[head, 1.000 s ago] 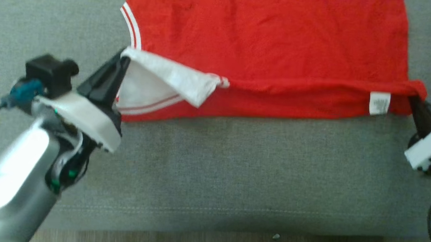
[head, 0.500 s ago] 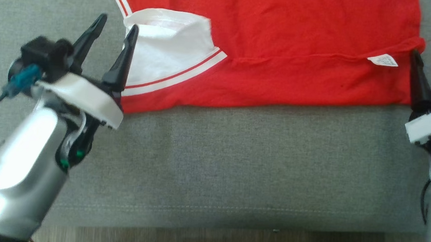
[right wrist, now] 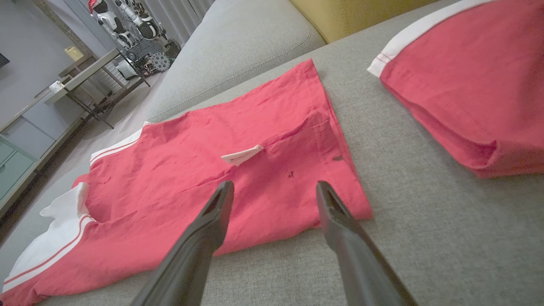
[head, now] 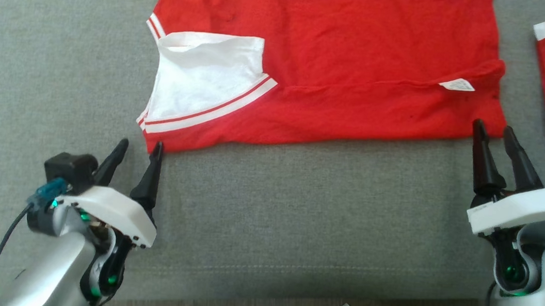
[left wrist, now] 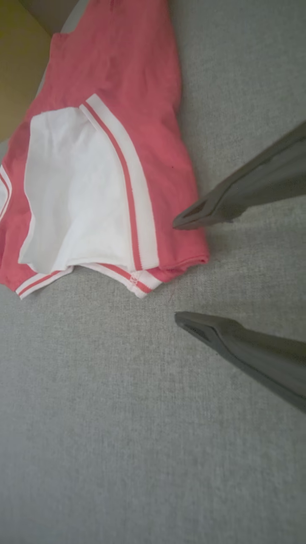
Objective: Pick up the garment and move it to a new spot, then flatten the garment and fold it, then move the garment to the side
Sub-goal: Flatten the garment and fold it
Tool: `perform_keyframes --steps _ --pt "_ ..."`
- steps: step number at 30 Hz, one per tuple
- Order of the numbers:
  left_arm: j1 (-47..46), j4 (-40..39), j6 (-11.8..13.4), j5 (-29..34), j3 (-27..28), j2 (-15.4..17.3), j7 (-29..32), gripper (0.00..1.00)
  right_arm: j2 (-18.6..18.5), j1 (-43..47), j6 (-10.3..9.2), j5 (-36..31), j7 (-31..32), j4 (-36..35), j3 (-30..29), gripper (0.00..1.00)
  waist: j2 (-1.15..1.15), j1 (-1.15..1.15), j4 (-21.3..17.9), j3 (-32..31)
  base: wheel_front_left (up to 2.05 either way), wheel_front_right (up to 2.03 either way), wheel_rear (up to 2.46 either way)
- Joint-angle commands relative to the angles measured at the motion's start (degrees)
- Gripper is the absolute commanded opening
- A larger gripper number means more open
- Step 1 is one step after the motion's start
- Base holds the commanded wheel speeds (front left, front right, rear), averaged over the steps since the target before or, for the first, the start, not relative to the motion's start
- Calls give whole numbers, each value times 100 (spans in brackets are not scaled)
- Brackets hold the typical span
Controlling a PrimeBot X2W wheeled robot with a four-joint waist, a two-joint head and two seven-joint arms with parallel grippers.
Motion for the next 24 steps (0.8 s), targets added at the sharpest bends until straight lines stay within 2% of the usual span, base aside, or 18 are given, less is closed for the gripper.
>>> perform_keyframes --steps 1,7,8,9,10,22,23,24 --pt "-210 5 -49 -73 224 62 19 100 4 46 35 57 -64 -172 150 100 0 0 -42 -39 0 0 0" --pt "-365 441 -287 -257 52 25 510 100 -61 -55 35 92 7 -3 132 100 0 0 -128 -78 0 0 0" --pt "-387 465 -328 -272 38 27 534 84 -74 -103 35 90 29 56 112 100 0 0 -139 -79 0 0 0" --pt "-406 480 -356 -275 32 30 528 19 -82 -162 35 74 50 139 73 100 0 0 -148 -78 0 0 0" --pt "-423 494 -378 -280 32 33 519 0 -94 -237 35 27 60 238 19 100 0 0 -152 -71 0 0 0" --pt "-560 518 -528 -251 -33 38 409 0 -55 -1216 35 -856 408 1689 -413 100 0 0 29 -25 0 0 0" --pt "-572 529 -532 -244 -46 29 407 0 -53 -1252 35 -884 435 1765 -398 93 0 0 45 -27 0 0 0" --pt "-584 535 -533 -237 -52 19 387 0 -49 -1273 35 -895 440 1818 -387 26 0 0 61 -30 0 0 0"
